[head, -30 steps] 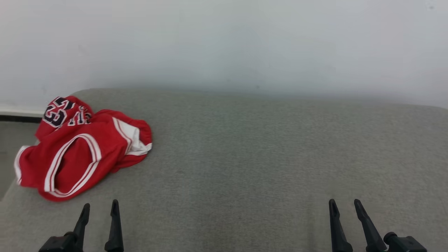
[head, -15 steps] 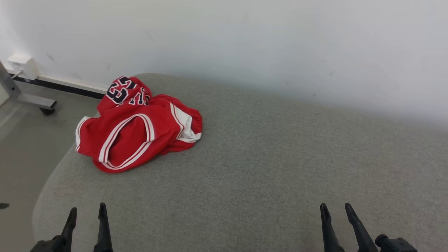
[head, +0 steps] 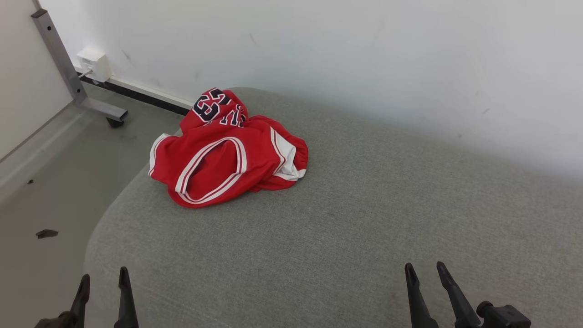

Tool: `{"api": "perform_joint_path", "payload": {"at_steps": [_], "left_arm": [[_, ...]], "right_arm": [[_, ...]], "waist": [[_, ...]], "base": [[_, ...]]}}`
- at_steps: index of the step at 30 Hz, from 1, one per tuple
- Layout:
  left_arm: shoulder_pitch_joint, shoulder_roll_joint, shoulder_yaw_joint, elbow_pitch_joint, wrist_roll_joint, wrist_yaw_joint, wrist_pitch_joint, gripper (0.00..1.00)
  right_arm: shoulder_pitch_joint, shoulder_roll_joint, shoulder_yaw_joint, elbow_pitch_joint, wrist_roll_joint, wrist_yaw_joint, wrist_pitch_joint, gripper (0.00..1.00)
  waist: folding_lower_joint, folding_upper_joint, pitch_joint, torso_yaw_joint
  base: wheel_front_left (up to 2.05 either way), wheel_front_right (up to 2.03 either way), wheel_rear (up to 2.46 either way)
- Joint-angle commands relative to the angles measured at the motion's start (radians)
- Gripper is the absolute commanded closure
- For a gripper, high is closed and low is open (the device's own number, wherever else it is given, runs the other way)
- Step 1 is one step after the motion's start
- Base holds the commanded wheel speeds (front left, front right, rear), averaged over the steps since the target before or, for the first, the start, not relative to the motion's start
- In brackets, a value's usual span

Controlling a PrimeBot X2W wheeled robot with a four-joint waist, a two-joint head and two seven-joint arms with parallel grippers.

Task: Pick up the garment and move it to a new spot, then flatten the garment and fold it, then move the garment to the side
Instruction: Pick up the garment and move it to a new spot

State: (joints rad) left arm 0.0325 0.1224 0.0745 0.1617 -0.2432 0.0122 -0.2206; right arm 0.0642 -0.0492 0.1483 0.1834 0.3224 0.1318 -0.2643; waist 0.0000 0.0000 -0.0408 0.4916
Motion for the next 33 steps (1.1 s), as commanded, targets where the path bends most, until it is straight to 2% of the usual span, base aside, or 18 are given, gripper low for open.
{"api": "perform_joint_path", "payload": {"at_steps": [1, 12, 16, 20, 25, 33], "left_arm": [[0.019, 0.0, 0.006, -0.007, -0.006, 0.008, -0.01, 0.0], [0.02, 0.006, 0.001, -0.013, -0.01, 0.018, -0.011, 0.0], [-0.022, 0.02, -0.01, -0.003, -0.013, 0.001, 0.002, 0.0], [-0.089, 0.033, -0.007, 0.004, -0.029, -0.013, 0.005, 0.0], [-0.217, 0.056, 0.011, 0.021, -0.057, -0.03, 0.004, 0.0], [-0.472, 0.141, 0.061, 0.057, -0.098, -0.043, 0.033, 0.0]], "right_arm": [[-0.011, -0.002, 0.007, 0.007, -0.005, -0.002, 0.0, 0.0], [-0.03, -0.002, 0.021, 0.025, -0.003, -0.002, 0.0, 0.0], [-0.019, -0.002, 0.005, 0.019, -0.009, -0.002, 0.0, 0.0], [-0.037, -0.002, -0.004, 0.014, -0.034, -0.002, 0.0, 0.0], [-0.061, -0.018, -0.02, 0.003, -0.058, -0.002, 0.005, 0.0], [-0.116, -0.042, -0.07, -0.033, -0.078, -0.002, 0.009, 0.0]], "waist": [[0.0, 0.0, 0.008, 0.007], [0.0, 0.0, 0.008, 0.008], [0.0, 0.0, 0.01, -0.005], [0.0, 0.0, 0.05, -0.064], [0.0, 0.0, 0.121, -0.17], [0.0, 0.0, 0.26, -0.35]], "base": [[0.0, 0.0, 0.0], [0.0, 0.0, 0.0], [0.0, 0.0, 0.0], [0.0, 0.0, 0.0], [0.0, 0.0, 0.0], [0.0, 0.0, 0.0]]}}
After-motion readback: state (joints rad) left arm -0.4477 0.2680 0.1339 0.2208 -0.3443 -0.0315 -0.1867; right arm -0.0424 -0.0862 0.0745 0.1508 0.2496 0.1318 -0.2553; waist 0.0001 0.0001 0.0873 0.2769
